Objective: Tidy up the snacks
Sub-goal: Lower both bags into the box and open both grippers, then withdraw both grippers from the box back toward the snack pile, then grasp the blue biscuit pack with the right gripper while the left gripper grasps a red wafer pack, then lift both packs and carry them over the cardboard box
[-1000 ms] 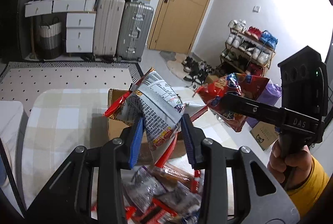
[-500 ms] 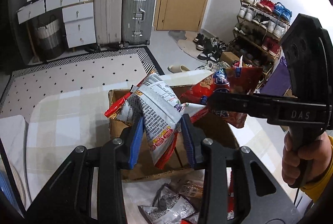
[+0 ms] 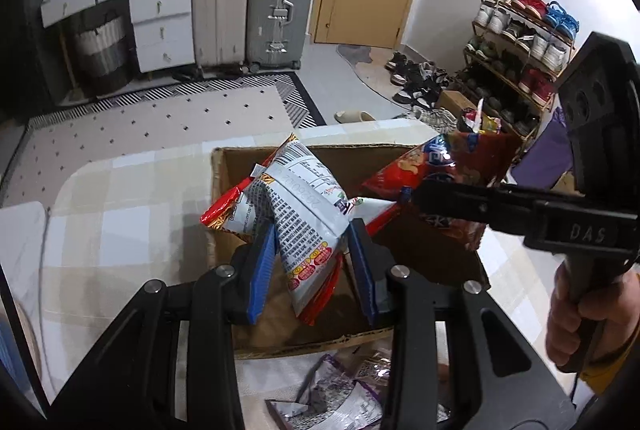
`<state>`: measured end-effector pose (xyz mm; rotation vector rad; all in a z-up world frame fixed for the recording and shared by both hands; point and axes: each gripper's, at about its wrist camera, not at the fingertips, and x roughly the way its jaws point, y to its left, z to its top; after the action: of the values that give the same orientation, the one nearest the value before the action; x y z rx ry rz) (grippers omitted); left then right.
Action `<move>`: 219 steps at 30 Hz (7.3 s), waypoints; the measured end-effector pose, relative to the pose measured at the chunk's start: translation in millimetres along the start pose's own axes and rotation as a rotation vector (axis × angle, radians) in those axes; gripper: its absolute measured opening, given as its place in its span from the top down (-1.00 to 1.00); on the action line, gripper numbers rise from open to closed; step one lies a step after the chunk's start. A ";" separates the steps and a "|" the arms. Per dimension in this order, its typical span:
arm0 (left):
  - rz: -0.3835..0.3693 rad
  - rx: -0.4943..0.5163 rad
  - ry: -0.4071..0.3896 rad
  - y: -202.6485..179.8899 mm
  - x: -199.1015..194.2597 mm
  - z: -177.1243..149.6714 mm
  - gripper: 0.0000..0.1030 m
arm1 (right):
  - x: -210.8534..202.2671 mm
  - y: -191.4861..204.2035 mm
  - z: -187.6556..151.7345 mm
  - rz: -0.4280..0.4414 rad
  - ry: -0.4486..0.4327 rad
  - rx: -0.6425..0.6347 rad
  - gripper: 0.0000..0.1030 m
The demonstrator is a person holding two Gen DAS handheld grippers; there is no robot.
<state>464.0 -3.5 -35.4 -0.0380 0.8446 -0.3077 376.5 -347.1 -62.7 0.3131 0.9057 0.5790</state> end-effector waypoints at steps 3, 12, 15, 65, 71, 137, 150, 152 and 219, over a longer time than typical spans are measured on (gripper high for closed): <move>0.018 0.020 0.006 -1.9 9.9 0.6 0.35 | 2.6 -1.2 0.3 -0.007 0.004 0.006 0.17; 0.030 0.043 0.023 -11.6 23.5 -6.7 0.34 | 10.3 -0.5 -1.8 -0.023 0.031 0.005 0.17; 0.039 0.041 0.026 -11.2 24.6 -8.5 0.34 | 12.0 -0.9 -2.6 -0.027 0.037 0.004 0.17; 0.147 0.018 -0.330 -115.0 -328.2 -119.3 -0.51 | -227.5 167.2 -110.2 -0.021 -0.320 -0.338 -0.44; 0.182 0.009 -0.416 -134.0 -397.4 -168.5 -0.64 | -273.4 169.3 -163.4 -0.028 -0.454 -0.408 -0.83; 0.180 -0.204 -0.015 -32.7 -176.5 -359.4 -0.98 | -25.1 75.2 -285.8 -0.112 0.103 -0.310 -0.59; 0.184 -0.224 -0.009 -17.7 -170.0 -351.7 -0.98 | -38.6 60.5 -284.4 -0.003 0.038 -0.246 0.02; 0.193 -0.227 -0.016 -12.2 -170.3 -347.4 -0.98 | -44.7 60.0 -286.4 0.012 0.016 -0.243 0.02; 0.097 -0.042 -0.274 -101.8 -347.9 -327.0 0.22 | -229.2 122.8 -293.6 0.177 -0.360 -0.199 0.02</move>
<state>-20.6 26.6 16.3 -0.0766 0.5792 -0.1875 -12.6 -379.5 -26.9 0.3073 0.4719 0.7424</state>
